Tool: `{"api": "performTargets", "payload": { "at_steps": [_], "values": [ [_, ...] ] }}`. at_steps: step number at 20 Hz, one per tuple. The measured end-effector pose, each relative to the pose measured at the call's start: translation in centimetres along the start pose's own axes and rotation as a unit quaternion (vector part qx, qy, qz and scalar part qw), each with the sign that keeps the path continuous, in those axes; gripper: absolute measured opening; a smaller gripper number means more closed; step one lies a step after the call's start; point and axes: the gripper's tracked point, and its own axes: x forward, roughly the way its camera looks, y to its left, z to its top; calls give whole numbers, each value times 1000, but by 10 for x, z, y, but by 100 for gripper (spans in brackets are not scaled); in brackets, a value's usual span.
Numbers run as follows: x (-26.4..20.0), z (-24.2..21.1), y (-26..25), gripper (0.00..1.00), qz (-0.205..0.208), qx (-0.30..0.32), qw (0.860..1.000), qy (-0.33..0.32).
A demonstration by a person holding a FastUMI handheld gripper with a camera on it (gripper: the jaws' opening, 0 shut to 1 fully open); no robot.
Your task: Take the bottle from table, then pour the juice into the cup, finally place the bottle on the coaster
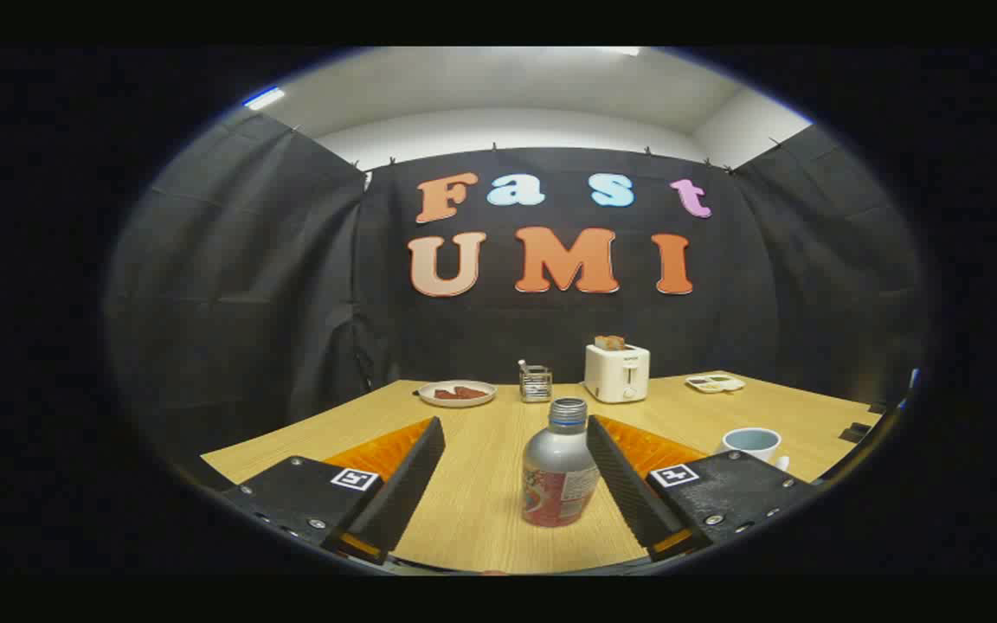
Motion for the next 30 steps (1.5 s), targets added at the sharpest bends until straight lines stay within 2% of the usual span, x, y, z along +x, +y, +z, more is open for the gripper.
{"api": "performTargets", "payload": {
  "at_steps": [5,14,24,30],
  "values": [
    [-2,1,5,98,17,-5,1000,-2],
    [-16,-4,10,98,23,-7,1000,0],
    [-17,-2,-16,98,-24,-16,1000,0],
    [-5,-22,-28,98,-39,6,999,21]
  ]
}}
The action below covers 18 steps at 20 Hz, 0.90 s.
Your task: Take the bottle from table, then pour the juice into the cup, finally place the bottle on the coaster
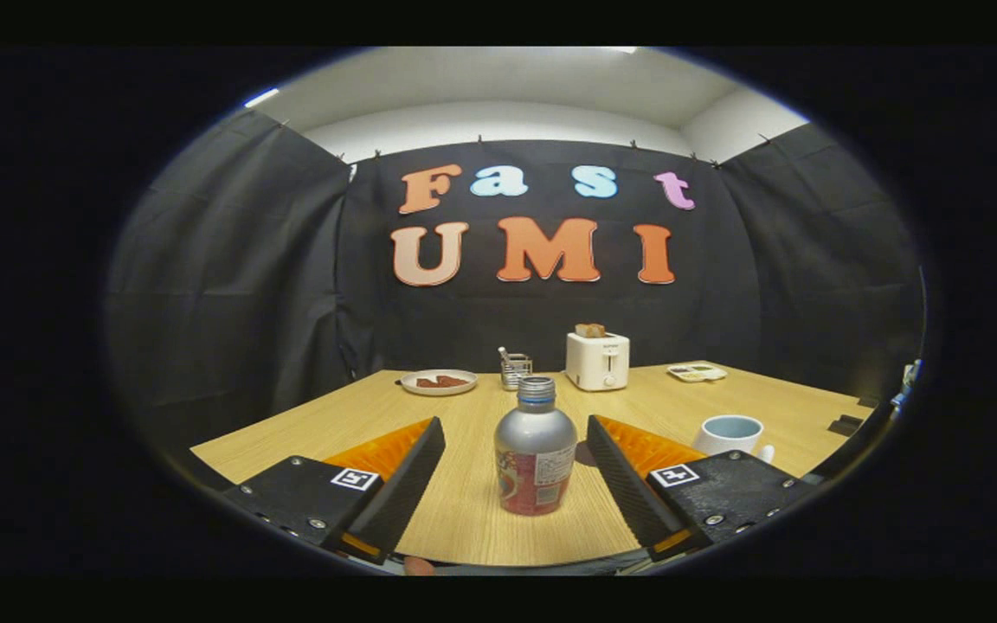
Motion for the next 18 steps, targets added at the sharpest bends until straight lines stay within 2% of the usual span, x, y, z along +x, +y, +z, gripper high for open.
{"api": "performTargets", "payload": {
  "at_steps": [7,12,18],
  "values": [
    [22,-43,-13,98,-23,-8,998,52],
    [33,-78,-10,98,-21,-4,995,99],
    [40,-92,-10,98,-23,-4,993,119]
  ]
}}
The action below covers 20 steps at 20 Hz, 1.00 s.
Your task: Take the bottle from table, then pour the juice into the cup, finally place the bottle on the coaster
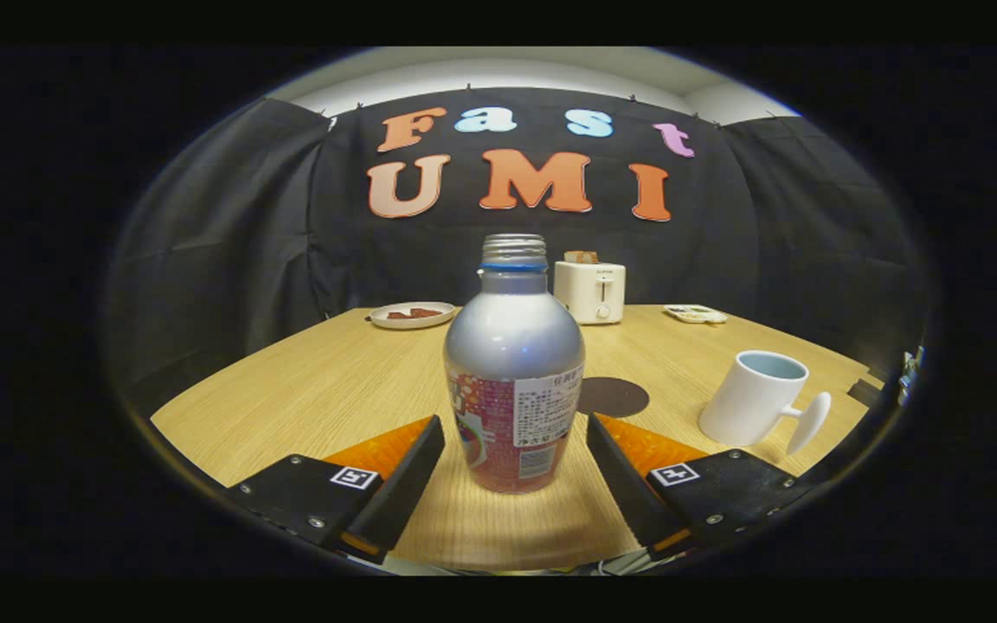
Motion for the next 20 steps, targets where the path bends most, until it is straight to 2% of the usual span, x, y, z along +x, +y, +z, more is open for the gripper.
{"api": "performTargets", "payload": {
  "at_steps": [2,4,7,12,20],
  "values": [
    [1,2,1,95,3,11,1000,-3],
    [2,2,-2,78,-1,14,1000,-2],
    [-2,12,-4,77,-1,29,1000,-9],
    [-6,31,-16,76,-7,95,995,-24],
    [-2,56,-38,76,-6,225,973,-43]
  ]
}}
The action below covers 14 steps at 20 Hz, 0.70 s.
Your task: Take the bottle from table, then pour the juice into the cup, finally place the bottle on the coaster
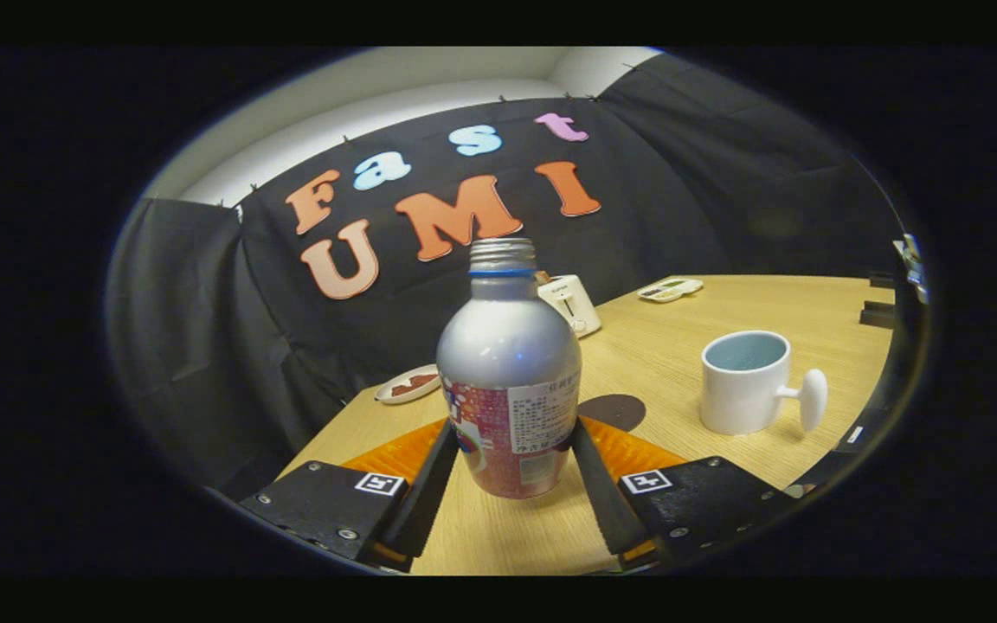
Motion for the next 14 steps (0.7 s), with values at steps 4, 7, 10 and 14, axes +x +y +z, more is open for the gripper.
{"api": "performTargets", "payload": {
  "at_steps": [4,7,10,14],
  "values": [
    [6,13,0,76,2,62,998,-5],
    [10,20,-1,76,9,125,992,-8],
    [14,23,-3,76,15,180,984,-8],
    [15,25,-15,76,7,247,969,-10]
  ]
}}
